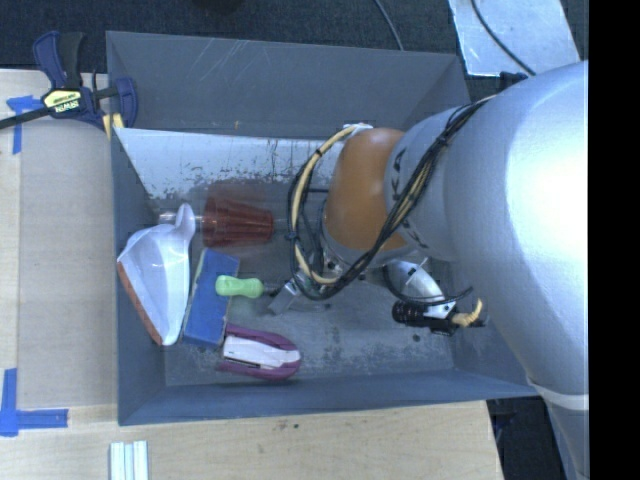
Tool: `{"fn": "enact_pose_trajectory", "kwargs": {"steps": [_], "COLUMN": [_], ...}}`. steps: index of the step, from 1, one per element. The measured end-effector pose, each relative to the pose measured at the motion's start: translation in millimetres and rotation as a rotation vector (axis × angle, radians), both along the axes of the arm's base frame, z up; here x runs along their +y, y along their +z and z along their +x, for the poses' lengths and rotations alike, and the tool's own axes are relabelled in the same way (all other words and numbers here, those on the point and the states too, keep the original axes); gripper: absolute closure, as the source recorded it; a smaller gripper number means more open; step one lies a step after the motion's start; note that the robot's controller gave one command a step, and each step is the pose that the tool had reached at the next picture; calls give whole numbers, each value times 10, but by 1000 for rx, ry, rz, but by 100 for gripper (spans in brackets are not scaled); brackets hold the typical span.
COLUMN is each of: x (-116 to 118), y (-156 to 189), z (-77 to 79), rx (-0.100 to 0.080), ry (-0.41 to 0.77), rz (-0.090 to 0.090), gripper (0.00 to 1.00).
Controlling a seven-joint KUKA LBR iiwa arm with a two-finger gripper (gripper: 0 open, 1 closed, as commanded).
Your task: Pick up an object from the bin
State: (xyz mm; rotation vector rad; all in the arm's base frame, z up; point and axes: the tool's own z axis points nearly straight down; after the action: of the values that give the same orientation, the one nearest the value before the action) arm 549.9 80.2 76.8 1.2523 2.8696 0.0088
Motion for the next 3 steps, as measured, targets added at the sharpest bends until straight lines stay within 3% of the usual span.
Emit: {"fn": "enact_pose_trajectory", "kwargs": {"steps": [1, 2, 3], "x": [-24, -24, -47], "y": [-50, -50, -63], "z": [-213, -213, -138], "rx": [-6, -6, -12], "ry": [85, 85, 97], "rz": [0, 0, -1], "gripper": [100, 100, 0]}}
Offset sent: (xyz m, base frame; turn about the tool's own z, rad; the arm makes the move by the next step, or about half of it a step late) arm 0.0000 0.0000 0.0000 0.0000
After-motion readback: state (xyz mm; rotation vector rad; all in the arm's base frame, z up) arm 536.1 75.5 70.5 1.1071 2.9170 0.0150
